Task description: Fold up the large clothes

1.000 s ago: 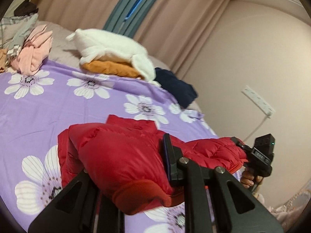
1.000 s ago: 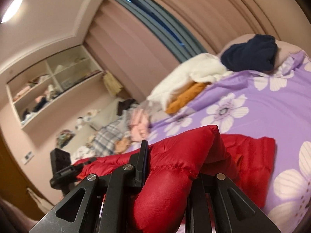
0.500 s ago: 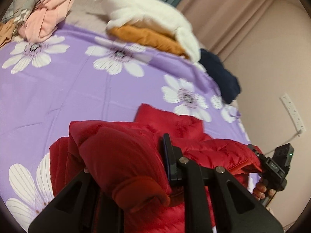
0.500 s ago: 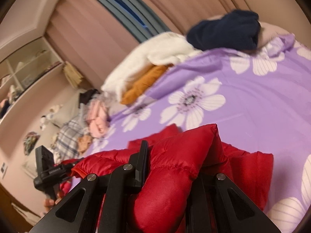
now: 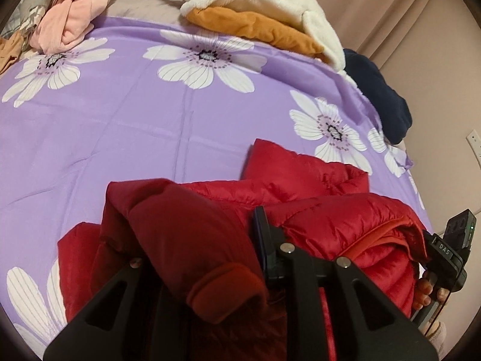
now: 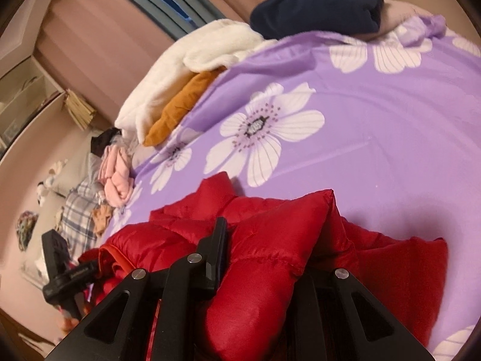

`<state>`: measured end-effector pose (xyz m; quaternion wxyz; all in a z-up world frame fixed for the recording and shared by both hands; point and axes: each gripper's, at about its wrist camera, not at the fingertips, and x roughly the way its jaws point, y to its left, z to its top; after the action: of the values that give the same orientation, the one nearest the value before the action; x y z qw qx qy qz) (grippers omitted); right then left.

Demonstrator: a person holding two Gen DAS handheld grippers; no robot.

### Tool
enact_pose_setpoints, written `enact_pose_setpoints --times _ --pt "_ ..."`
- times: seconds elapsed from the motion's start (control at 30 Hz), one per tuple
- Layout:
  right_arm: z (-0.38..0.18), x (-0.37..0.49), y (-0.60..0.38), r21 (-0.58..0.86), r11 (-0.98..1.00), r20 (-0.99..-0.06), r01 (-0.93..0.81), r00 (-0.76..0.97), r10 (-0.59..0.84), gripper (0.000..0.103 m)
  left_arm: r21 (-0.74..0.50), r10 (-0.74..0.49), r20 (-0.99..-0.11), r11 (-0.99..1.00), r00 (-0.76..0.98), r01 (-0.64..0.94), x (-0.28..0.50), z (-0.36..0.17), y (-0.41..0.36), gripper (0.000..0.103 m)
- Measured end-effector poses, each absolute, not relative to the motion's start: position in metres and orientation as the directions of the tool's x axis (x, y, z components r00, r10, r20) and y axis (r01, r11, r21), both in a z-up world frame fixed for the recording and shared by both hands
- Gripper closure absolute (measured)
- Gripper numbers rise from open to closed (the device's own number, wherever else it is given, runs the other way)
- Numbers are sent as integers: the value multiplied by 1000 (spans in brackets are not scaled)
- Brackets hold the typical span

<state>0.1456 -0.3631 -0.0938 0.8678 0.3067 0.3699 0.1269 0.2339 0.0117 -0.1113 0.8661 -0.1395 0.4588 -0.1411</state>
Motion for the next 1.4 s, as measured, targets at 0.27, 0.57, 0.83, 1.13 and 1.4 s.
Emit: enact_pose_setpoints --times 0.27,0.57,0.83,1.13,1.4 --pt "-102 154 -363 634 772 -581 29 676 452 86 -314 -332 -769 940 546 130 239 -119 4 83" --pt "-107 160 -362 635 771 -592 36 664 456 86 -297 -320 -771 945 550 134 242 -126 2 83" --pt "-111 163 -372 702 710 -569 60 646 508 86 -327 -339 -771 937 540 122 244 -129 6 83" --pt "-88 155 -384 784 618 -493 64 669 556 44 -318 -322 -757 942 569 110 229 -98 11 73" --pt "-54 142 -393 746 661 -495 76 727 475 37 -350 -338 -741 932 580 97 215 -69 29 64"
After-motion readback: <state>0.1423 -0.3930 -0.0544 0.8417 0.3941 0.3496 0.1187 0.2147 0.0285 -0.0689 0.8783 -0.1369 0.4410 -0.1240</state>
